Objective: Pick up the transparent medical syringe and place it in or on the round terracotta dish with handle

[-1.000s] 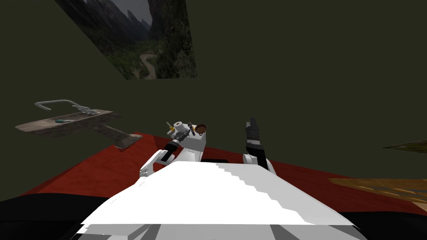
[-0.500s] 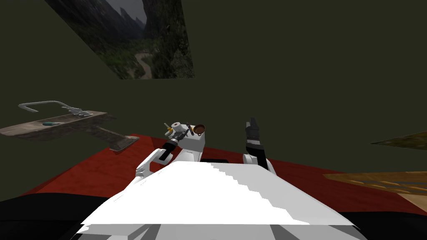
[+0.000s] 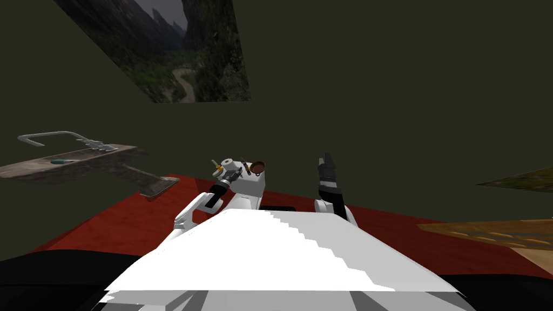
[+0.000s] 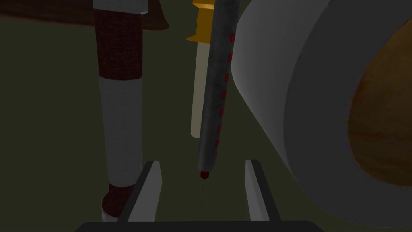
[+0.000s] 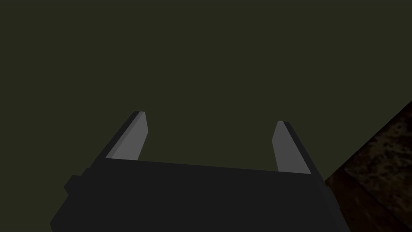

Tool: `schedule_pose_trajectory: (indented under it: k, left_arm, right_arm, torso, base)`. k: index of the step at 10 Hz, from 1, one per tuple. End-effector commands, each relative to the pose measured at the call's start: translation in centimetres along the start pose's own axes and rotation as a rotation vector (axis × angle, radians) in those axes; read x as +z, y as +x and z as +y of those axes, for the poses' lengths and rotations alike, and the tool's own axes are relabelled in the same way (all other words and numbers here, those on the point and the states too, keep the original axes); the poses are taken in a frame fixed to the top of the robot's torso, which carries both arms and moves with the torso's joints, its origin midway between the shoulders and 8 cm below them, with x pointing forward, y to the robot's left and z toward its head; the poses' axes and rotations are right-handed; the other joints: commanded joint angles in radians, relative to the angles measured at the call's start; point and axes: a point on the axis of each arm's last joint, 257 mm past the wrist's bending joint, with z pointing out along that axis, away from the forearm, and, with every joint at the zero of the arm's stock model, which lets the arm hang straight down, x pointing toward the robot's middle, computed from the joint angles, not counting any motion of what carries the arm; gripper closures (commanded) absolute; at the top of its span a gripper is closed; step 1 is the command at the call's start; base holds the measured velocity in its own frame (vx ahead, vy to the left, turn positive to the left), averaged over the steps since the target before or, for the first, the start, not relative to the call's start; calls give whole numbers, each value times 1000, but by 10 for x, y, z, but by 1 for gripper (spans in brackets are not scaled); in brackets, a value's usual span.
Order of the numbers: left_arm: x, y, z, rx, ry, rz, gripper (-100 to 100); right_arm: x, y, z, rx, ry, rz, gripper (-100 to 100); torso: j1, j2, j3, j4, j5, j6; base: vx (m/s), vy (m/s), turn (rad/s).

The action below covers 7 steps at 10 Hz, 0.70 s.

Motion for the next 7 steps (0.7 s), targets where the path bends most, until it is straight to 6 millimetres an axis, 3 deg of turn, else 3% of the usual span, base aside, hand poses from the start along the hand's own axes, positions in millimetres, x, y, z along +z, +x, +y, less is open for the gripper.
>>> schedule_pose_trajectory:
  k: [1, 4, 5, 6, 7]
  left_arm:
    - [0, 0, 0, 0, 0, 0, 100]
    - [0, 0, 0, 3, 0, -1, 100]
    - [0, 0, 0, 3, 0, -1, 0]
    - [0, 0, 0, 3, 0, -1, 100]
    - [0, 0, 0, 3, 0, -1, 0]
  right_arm:
    - [0, 0, 0, 0, 0, 0, 0]
    - [0, 0, 0, 0, 0, 0, 0]
    - [0, 0, 0, 0, 0, 0, 0]
    - [0, 0, 0, 0, 0, 0, 0]
    - [0, 0, 0, 0, 0, 0, 0]
  torso:
    - [0, 0, 0, 0, 0, 0]
    - [0, 0, 0, 0, 1, 0]
    - [0, 0, 0, 0, 1, 0]
    - [0, 0, 0, 0, 1, 0]
    - [0, 0, 0, 0, 1, 0]
  base:
    - [0, 0, 0]
    - [0, 0, 0]
    - [0, 0, 0]
    - [0, 0, 0]
    - [0, 0, 0]
